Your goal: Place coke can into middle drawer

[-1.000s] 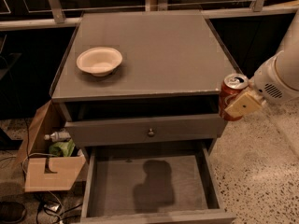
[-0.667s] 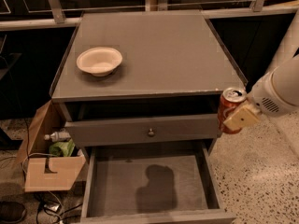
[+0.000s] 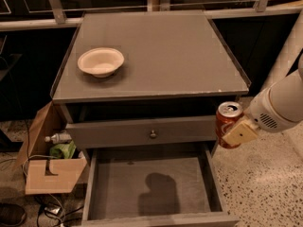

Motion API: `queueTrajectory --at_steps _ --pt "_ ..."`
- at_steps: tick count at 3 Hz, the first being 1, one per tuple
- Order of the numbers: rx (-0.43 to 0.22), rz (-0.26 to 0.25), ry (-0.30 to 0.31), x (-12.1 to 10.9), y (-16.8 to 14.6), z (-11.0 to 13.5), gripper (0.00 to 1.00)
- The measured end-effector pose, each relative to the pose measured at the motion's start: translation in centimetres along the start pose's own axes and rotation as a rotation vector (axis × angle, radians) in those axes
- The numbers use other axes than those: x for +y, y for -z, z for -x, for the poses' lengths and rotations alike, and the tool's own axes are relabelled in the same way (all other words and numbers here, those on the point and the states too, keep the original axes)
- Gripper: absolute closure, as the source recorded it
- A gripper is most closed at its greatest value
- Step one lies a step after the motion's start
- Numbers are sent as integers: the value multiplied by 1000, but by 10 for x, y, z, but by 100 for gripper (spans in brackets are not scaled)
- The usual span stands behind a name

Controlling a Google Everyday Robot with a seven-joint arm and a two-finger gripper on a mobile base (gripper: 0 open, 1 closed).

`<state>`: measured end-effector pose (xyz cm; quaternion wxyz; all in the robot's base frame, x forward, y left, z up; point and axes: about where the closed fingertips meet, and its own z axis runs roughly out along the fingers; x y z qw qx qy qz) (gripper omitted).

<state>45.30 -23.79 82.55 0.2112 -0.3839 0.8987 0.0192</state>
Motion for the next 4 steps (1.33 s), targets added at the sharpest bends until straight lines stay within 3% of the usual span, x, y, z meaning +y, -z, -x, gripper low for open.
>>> queueTrajectory --at_steps 1,3,4 --pt "12 37 -29 11 -20 -13 100" --pt "20 213 -123 55 -86 -73 100" --pt "20 213 -123 56 -86 -74 100"
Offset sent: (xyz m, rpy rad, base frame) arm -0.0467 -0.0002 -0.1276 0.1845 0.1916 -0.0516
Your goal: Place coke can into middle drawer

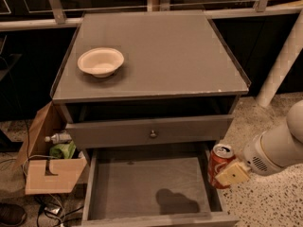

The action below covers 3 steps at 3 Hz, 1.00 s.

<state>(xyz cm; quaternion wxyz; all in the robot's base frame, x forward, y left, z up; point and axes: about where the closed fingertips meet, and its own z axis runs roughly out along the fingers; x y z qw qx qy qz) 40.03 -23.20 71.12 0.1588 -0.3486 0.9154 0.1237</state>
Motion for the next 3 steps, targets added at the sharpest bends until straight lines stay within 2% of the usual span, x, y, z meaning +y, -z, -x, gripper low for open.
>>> queueTrajectory --at_steps 2,3 --pt "-34 -29 -145 -13 -49 -25 100" --pt "-49 2 -181 -13 -74 -28 100"
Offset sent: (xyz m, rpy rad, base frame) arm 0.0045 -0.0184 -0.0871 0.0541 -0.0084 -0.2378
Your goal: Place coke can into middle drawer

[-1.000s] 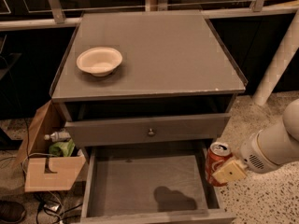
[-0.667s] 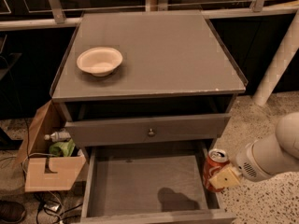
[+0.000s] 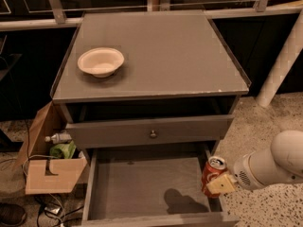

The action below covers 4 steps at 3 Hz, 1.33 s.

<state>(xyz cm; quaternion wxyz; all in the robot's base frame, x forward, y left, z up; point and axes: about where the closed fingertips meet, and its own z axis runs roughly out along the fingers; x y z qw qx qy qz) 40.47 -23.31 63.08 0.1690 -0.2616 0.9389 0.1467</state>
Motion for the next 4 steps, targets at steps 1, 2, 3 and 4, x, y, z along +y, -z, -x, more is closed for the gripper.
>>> queueTrajectory --at_steps 1,2,3,4 --pt "-2 8 -9 0 -4 -1 100" --pt "-14 62 -69 6 -26 -8 100" --pt "-19 98 -109 8 -55 -8 100" --pt "17 148 -109 19 -83 -15 100"
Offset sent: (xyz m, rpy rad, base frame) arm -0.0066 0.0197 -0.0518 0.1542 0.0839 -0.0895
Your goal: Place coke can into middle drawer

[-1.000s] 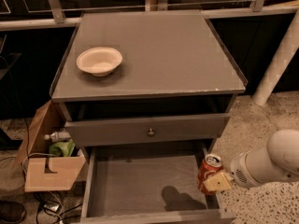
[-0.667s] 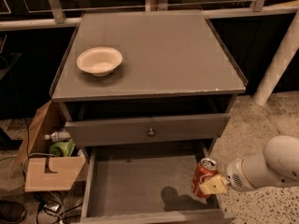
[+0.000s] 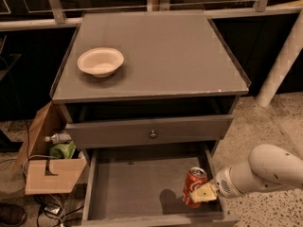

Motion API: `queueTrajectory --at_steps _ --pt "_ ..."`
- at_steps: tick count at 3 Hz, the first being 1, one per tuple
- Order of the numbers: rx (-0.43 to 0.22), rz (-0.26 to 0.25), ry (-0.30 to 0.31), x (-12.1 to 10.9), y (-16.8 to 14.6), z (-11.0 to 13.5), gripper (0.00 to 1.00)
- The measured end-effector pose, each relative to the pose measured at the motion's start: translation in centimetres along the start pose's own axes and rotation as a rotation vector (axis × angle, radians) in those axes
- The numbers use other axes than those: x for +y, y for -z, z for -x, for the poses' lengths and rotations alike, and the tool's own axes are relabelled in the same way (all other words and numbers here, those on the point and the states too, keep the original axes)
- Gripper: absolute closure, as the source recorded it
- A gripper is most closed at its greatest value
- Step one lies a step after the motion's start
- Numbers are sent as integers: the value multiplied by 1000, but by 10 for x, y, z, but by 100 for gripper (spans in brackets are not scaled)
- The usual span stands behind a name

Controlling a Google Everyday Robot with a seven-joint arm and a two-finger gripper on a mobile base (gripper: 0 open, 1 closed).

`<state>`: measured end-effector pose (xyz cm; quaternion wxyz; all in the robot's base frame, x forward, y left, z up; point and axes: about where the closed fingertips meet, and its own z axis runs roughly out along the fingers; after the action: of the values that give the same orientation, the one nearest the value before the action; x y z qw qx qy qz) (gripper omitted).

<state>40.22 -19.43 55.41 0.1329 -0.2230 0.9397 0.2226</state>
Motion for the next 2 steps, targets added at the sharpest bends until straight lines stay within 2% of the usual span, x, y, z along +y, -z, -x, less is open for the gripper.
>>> queueTrajectory --at_steps 1,2 --pt "29 59 -11 7 -20 -9 100" --pt "95 86 19 14 -41 -7 100"
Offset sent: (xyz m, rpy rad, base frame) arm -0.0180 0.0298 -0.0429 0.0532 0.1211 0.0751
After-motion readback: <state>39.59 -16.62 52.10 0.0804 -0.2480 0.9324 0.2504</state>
